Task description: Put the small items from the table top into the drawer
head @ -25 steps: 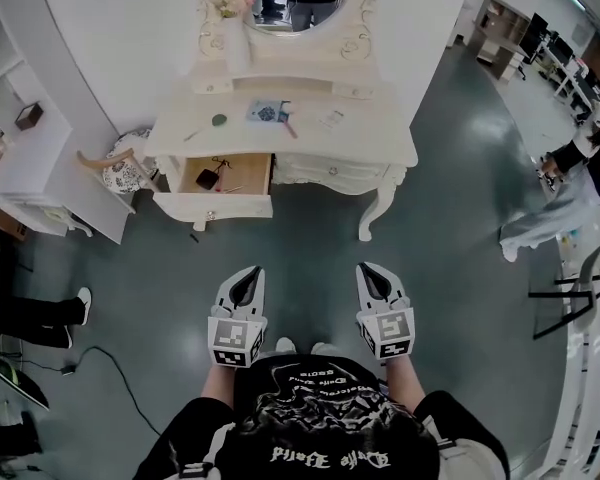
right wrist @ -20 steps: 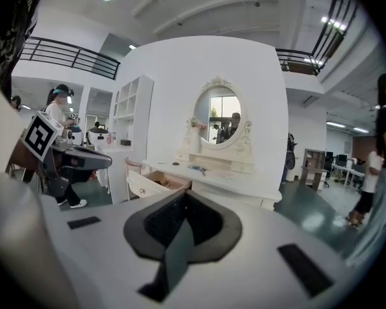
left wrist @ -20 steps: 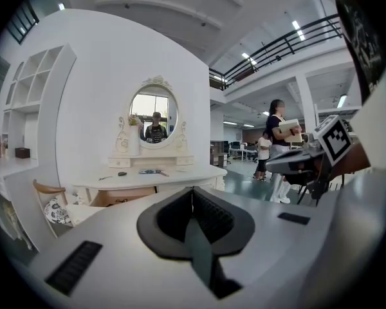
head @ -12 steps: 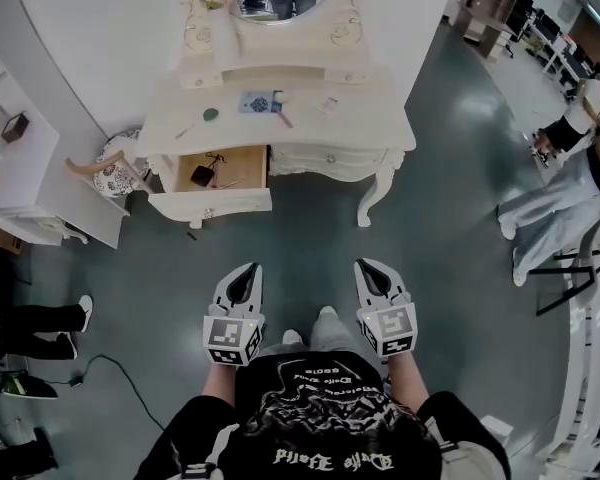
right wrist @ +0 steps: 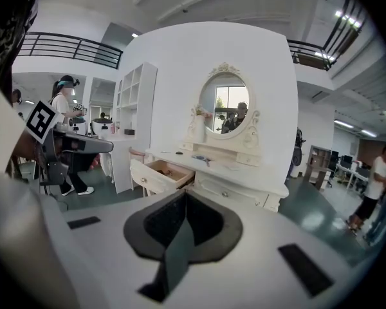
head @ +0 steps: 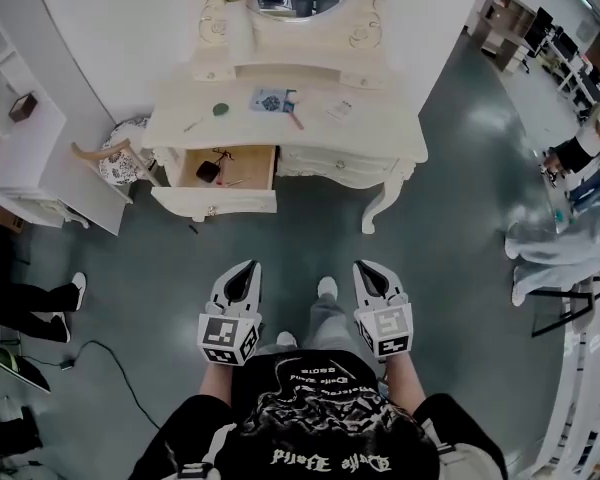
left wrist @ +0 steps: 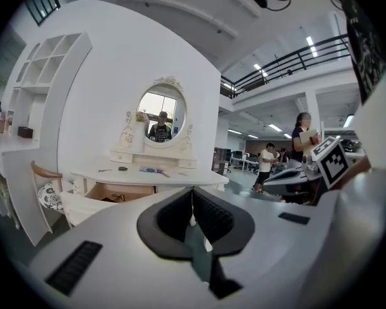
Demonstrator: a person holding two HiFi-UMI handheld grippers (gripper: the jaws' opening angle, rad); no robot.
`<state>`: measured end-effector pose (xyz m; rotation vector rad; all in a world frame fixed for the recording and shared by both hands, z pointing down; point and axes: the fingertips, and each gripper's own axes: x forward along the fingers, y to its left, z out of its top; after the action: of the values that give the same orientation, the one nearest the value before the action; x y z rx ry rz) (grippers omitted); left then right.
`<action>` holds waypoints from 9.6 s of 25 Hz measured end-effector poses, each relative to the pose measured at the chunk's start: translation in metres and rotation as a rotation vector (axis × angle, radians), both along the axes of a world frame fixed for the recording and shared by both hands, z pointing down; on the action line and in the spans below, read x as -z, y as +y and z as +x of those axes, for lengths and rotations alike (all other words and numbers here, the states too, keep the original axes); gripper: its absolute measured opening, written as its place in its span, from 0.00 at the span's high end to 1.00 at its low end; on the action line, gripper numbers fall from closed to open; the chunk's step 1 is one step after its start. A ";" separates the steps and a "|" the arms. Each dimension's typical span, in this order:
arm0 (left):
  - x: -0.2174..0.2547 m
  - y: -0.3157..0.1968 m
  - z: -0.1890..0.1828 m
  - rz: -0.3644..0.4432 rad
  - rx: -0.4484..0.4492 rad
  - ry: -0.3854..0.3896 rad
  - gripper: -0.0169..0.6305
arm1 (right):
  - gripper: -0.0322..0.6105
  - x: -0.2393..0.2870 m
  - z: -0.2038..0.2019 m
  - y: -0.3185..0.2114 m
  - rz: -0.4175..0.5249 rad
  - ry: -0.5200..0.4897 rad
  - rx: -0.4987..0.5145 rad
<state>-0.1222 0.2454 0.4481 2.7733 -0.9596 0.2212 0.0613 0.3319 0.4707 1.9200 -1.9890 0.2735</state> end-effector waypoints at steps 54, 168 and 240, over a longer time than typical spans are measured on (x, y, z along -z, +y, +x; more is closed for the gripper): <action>-0.011 -0.183 0.165 0.017 0.300 -0.139 0.95 | 0.93 -0.020 0.199 -0.216 -0.028 -0.051 0.225; -0.042 -0.382 0.107 -0.148 0.470 -0.240 0.95 | 0.94 -0.096 0.221 -0.458 -0.388 0.045 0.264; -0.049 -0.322 -0.028 -0.189 0.781 -0.162 0.95 | 0.94 0.076 -0.064 -0.440 0.100 0.181 1.094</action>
<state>-0.1501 -0.0770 0.4974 2.0400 -1.8494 0.3810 -0.0029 -0.1077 0.3951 0.6273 -2.5831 -0.2845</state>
